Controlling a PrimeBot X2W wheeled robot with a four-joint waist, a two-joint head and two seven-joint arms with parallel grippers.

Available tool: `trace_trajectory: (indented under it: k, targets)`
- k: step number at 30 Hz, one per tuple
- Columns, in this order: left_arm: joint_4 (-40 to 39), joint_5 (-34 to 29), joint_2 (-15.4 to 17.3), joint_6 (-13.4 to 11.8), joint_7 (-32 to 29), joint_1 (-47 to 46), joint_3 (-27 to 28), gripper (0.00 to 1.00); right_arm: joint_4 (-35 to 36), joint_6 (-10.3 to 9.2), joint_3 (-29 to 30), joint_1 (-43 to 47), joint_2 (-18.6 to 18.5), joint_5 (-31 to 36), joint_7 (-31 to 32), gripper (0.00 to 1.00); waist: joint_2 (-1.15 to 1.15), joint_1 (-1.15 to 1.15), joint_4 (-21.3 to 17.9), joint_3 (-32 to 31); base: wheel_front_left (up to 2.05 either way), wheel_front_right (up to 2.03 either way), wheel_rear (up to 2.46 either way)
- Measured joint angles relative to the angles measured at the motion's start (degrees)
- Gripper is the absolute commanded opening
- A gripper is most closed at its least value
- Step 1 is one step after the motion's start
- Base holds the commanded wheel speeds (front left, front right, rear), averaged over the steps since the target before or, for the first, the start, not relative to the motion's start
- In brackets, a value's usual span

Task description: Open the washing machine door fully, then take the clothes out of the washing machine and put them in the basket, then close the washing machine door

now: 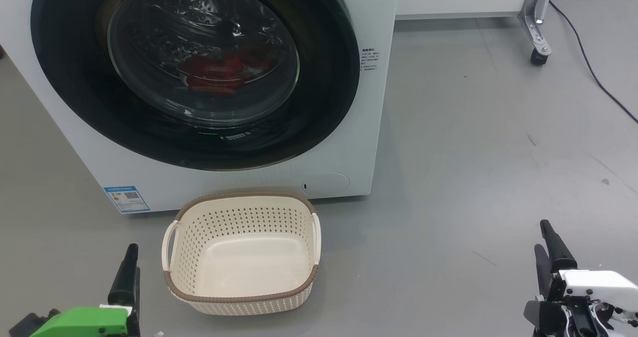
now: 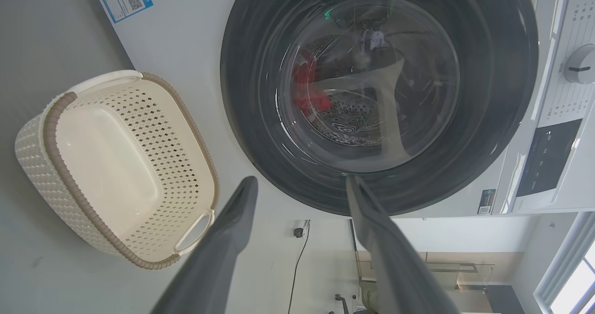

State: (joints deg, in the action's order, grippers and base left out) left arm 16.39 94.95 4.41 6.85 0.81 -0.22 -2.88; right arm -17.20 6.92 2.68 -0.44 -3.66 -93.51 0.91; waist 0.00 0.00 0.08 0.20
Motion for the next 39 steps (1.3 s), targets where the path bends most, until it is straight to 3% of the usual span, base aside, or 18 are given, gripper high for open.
trace_trajectory:
  k: [6, 16, 39]
  targets:
    - [-0.47, -2.48, 0.26, 0.0, 1.13, -0.09, -0.96, 1.0, 0.02, 0.0, -0.78, -0.01, -0.92, 2.93, -1.34, 1.0, 0.0, 0.0, 0.06, -0.01, 0.0, 0.0, 0.0]
    - [-0.57, -12.28, 2.19, 0.0, 2.89, -0.42, -2.8, 1.0, -0.08, -0.1, -3.83, -0.21, -4.16, 13.28, -3.48, 1.0, 0.0, 0.0, 0.19, -0.02, 0.0, 0.0, 0.0]
    - [-2.66, -36.63, 3.64, -3.6, 6.38, -1.42, -6.53, 1.0, -0.64, -3.74, -11.61, -1.53, -7.26, 35.23, -7.37, 1.0, 0.0, 0.0, 0.51, -0.1, 0.0, 0.0, 0.0]
